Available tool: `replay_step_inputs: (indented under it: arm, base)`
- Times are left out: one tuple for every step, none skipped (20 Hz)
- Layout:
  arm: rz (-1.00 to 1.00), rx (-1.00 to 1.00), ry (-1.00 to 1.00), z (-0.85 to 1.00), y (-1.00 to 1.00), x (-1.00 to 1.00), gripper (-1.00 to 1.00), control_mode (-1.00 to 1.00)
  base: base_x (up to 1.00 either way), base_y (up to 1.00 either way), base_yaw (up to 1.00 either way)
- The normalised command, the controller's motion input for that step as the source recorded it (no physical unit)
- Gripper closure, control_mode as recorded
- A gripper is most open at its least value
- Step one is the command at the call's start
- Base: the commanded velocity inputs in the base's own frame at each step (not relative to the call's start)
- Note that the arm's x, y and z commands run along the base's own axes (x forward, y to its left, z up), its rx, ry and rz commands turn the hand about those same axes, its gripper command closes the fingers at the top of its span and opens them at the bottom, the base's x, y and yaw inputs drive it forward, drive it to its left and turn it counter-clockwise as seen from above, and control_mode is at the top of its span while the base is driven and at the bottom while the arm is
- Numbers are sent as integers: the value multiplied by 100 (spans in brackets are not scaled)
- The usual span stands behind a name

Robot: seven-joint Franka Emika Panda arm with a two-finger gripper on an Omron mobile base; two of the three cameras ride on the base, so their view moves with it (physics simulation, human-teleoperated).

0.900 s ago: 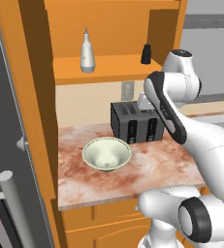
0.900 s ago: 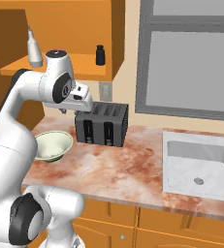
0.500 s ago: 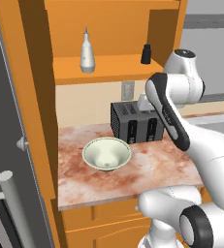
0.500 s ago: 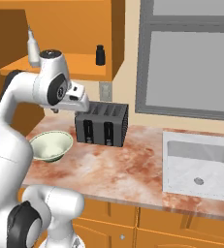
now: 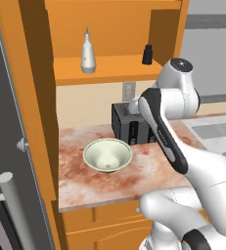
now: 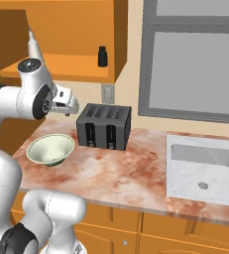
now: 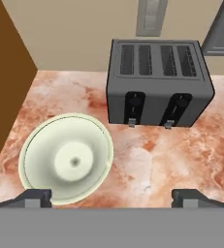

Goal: Retrieve the bottle and the shaker from the cabinet and place them next to the mixing bowl on the counter. Then add garlic from the fridge to the mixing bowl.

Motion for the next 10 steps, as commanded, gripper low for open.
replay_step_inputs:
  arm:
    - [0,0,-29,32,43,-7,-100,-100]
    - [0,0,-33,51,39,-6,-100,-100]
    - [0,0,-37,68,20,-14,-100,-100]
    - [3,0,-38,69,11,-16,-100,-100]
    - [8,2,-36,64,0,-15,-100,-100]
    - [12,8,-34,44,0,-19,-100,-100]
    - [14,12,-34,31,0,-19,-100,-100]
    - [21,13,-34,34,0,-9,-100,-100]
    - [21,10,-30,48,0,0,-100,-100]
    - [21,7,-23,60,0,0,-100,-100]
  base:
    - [0,0,0]
    - [0,0,0]
    - [0,0,0]
    - [0,0,0]
    - [0,0,0]
    - [0,0,0]
    - [0,0,0]
    - [0,0,0]
    - [0,0,0]
    - [0,0,0]
